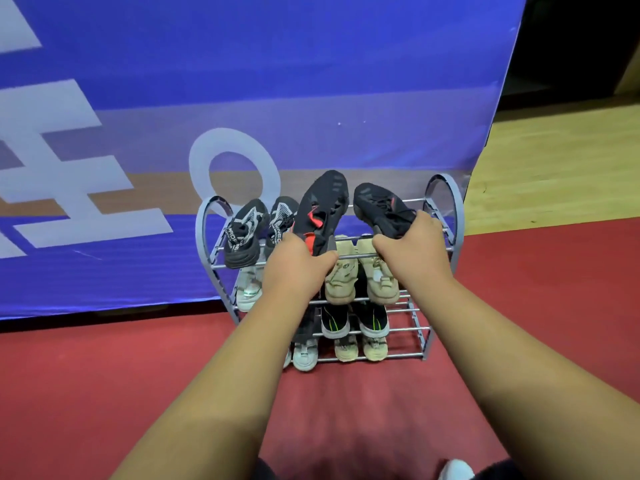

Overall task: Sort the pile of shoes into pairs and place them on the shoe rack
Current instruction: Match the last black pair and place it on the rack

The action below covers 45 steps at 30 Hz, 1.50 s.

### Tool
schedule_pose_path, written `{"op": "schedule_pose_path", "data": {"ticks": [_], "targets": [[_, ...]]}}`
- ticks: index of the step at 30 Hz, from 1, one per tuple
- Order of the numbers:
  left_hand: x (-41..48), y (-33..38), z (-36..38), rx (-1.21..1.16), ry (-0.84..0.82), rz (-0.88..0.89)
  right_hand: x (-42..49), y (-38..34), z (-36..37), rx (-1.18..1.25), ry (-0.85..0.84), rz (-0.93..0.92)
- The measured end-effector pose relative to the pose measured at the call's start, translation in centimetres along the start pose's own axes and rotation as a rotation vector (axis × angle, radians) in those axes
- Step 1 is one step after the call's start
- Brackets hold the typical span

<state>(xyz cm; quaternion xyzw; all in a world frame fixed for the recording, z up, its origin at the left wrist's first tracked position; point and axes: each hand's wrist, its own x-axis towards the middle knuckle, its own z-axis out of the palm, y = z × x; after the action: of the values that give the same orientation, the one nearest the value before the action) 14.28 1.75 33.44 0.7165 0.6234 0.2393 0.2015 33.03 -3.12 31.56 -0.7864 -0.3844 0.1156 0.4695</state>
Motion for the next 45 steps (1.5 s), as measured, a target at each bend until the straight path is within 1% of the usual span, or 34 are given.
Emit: {"op": "schedule_pose_path", "data": {"ticks": [4, 7, 13, 20, 25, 28, 31, 34, 36, 40, 45], "targets": [[4.4, 0.4, 3.8, 0.038, 0.049, -0.031, 2.1, 1.3, 2.9, 0.048, 0.05, 0.004], [6.2, 0.1, 6.7, 0.057, 0.06, -0.039, 3.7, 2.9, 4.7, 0.035, 0.07, 0.005], [7.3, 0.5, 9.3, 0.156, 0.047, -0.014, 5.6, 4.5, 7.9, 0.012, 0.034, -0.006], [7.4, 0.6, 9.5, 0.28, 0.05, 0.002, 6.5, 5.2, 8.9, -0.046, -0.004, 0.012], [7.0, 1.0, 9.5, 0.327, 0.043, -0.022, 5.9, 5.1, 9.0, -0.042, 0.018, 0.007], [7.1, 1.0, 9.8, 0.309, 0.033, -0.03, 6.0, 5.1, 8.7, -0.057, 0.003, 0.01], [7.3, 0.3, 9.4, 0.244, 0.012, 0.01, 6.1, 5.3, 8.0, -0.073, -0.029, -0.034], [7.4, -0.7, 8.9, 0.166, -0.079, 0.055, 5.9, 5.4, 7.1, -0.055, -0.085, -0.081], [7.4, -1.5, 8.7, 0.147, -0.109, 0.081, 5.8, 5.4, 6.7, -0.045, -0.115, -0.099], [7.4, -2.4, 8.5, 0.161, -0.066, 0.139, 5.8, 5.4, 6.2, -0.034, -0.13, -0.11], [7.4, -2.4, 8.7, 0.222, -0.047, 0.182, 5.9, 5.9, 6.3, -0.089, -0.135, -0.154]]}}
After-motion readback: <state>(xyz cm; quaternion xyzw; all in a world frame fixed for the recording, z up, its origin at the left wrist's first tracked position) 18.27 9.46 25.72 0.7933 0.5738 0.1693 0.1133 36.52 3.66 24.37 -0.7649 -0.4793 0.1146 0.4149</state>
